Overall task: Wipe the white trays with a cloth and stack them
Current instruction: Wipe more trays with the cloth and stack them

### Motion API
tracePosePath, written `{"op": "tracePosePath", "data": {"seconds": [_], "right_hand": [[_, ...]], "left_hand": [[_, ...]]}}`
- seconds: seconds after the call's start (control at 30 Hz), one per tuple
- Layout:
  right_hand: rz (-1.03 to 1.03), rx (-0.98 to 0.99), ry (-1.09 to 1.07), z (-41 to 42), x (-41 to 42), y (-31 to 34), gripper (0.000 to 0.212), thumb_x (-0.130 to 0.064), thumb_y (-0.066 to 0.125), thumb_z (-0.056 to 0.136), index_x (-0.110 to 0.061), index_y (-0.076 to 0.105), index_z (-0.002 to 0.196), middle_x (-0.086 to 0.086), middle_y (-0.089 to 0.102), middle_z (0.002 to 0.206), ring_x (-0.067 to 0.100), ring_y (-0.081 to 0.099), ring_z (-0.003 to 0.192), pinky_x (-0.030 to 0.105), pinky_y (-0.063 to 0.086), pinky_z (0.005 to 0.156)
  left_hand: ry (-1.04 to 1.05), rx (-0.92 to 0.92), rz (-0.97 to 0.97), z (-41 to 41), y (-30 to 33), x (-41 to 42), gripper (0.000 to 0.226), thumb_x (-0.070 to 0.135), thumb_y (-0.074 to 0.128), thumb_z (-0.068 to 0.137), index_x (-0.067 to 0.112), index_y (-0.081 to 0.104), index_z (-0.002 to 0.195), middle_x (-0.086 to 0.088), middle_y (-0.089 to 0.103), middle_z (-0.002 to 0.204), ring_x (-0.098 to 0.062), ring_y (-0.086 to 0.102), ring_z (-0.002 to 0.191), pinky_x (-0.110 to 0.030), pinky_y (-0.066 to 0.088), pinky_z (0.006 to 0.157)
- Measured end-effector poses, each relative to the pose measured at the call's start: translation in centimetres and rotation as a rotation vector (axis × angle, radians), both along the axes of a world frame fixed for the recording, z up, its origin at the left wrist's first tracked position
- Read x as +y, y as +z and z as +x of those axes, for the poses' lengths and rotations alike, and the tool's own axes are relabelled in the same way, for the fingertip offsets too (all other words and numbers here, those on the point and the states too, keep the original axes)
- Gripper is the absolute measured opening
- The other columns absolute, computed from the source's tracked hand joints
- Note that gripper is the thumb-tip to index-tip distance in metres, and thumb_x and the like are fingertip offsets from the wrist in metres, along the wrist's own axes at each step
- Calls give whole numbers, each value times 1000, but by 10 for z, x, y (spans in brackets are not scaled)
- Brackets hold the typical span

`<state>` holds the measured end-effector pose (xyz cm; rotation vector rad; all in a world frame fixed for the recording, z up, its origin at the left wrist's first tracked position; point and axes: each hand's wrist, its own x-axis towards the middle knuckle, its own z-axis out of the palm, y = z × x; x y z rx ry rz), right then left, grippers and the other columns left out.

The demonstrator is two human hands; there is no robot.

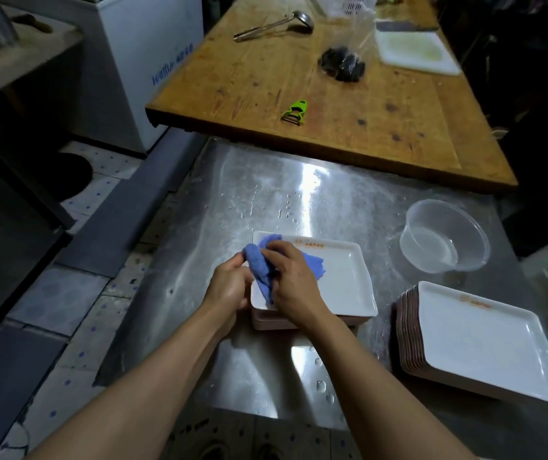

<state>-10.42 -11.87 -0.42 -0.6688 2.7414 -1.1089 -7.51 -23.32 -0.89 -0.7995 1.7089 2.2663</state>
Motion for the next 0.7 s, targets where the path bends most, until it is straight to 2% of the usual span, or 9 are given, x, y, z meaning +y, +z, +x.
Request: {"op": "tracePosePath", "data": {"seconds": [0.07, 0.2, 0.27, 0.3, 0.37, 0.4, 0.47, 0.57, 0.7], "right_hand": [[-7, -35, 30, 10, 7, 2, 46, -11, 39, 73, 0, 68, 107, 14, 58, 118, 26, 55, 106, 23, 38, 90], [-44, -32, 53, 34, 18, 3, 29, -3, 50, 81, -3, 70, 102, 7, 60, 117, 24, 56, 109, 30, 41, 96], [-36, -9, 69, 43, 25, 4, 28, -1, 53, 80, -5, 70, 101, 6, 60, 116, 23, 56, 109, 33, 42, 97], [-17, 1, 73, 45, 29, 4, 28, 0, 52, 80, -4, 70, 101, 7, 60, 115, 23, 56, 109, 34, 42, 96], [24, 15, 79, 49, 36, 6, 29, 1, 50, 79, -2, 70, 100, 10, 60, 113, 26, 57, 104, 35, 44, 93], [40, 22, 77, 51, 40, 6, 30, 2, 49, 78, -1, 70, 99, 11, 61, 111, 27, 57, 101, 35, 44, 90], [59, 38, 42, 52, 54, 7, 30, 5, 48, 78, 0, 70, 98, 12, 60, 106, 27, 57, 97, 35, 44, 86], [88, 63, -80, 48, 86, 6, 27, 8, 49, 79, 1, 69, 96, 11, 60, 104, 27, 57, 96, 38, 44, 84], [174, 94, -187, 39, 125, 0, 25, 8, 49, 79, 3, 69, 94, 14, 62, 103, 32, 58, 94, 37, 42, 85]], "left_hand": [[27, -38, 96, -1, 4, 2, 33, 2, 50, 65, 17, 75, 81, -20, 64, 82, -34, 56, 78, -45, 41, 76], [128, -127, 101, -3, 7, 7, 29, 20, 49, 88, 15, 76, 77, -10, 68, 80, -25, 62, 74, -35, 48, 75], [172, -67, 58, -5, 9, 12, 25, 7, 47, 89, 6, 71, 96, -14, 66, 85, -22, 63, 70, -32, 52, 74], [167, -38, -13, -4, 10, 14, 29, -1, 44, 88, 3, 67, 106, -14, 64, 82, -18, 61, 65, -25, 52, 66], [117, -26, -161, -3, 10, 18, 45, -12, 43, 84, 9, 62, 118, -12, 63, 82, -15, 59, 60, -21, 50, 56], [89, -38, -211, -2, 9, 19, 51, -14, 43, 82, 12, 60, 122, -12, 65, 88, -18, 61, 66, -23, 51, 58], [48, -69, -266, -2, 8, 19, 54, -14, 44, 81, 13, 58, 126, -11, 66, 100, -24, 64, 78, -27, 52, 62], [22, -88, -294, -4, 8, 18, 52, -12, 45, 83, 13, 58, 127, -12, 67, 108, -24, 63, 77, -24, 49, 53], [28, -91, -316, -6, 7, 18, 55, -14, 43, 80, 16, 60, 124, -7, 68, 94, -18, 63, 66, -19, 45, 46]]}}
